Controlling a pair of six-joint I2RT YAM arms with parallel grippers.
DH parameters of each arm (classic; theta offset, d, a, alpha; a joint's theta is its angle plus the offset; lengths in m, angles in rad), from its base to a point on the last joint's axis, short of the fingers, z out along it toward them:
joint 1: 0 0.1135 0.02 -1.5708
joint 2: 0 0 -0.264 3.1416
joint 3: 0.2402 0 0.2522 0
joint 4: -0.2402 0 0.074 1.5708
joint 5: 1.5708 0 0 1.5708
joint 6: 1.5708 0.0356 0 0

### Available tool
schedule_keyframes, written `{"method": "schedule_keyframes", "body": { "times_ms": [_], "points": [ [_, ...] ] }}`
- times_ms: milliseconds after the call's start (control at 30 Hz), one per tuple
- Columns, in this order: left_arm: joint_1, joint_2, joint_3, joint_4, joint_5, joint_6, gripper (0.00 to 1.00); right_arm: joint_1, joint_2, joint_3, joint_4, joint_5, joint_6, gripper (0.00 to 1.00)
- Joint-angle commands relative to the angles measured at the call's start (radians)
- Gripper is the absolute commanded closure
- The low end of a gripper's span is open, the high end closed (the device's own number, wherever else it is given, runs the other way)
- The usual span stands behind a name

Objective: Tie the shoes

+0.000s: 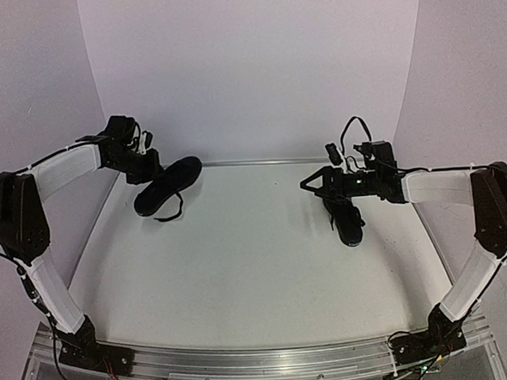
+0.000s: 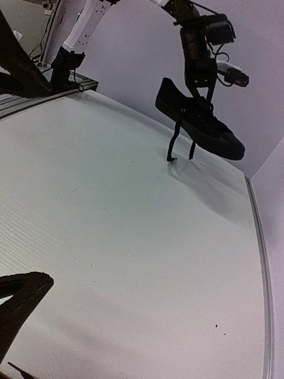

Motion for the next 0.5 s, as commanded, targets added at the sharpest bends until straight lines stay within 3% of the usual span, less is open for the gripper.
{"method": "schedule_keyframes", "body": {
  "times_ms": [0,267,467],
  "points": [
    [-0.112,-0.183,-0.013,0.225,-0.025,-0.234,1.0,0.004,-0.086,-0.026,0.028,-0.007,-0.012,0.02],
    [-0.359,-0.261,-0.087,0.328,-0.189,-0.452,1.0,0.005,-0.172,-0.071,-0.011,0.027,-0.035,0.02],
    [-0.454,-0.352,-0.219,0.329,-0.329,-0.478,1.0,0.004,-0.213,-0.084,-0.044,0.049,-0.058,0.02]
  ]
}}
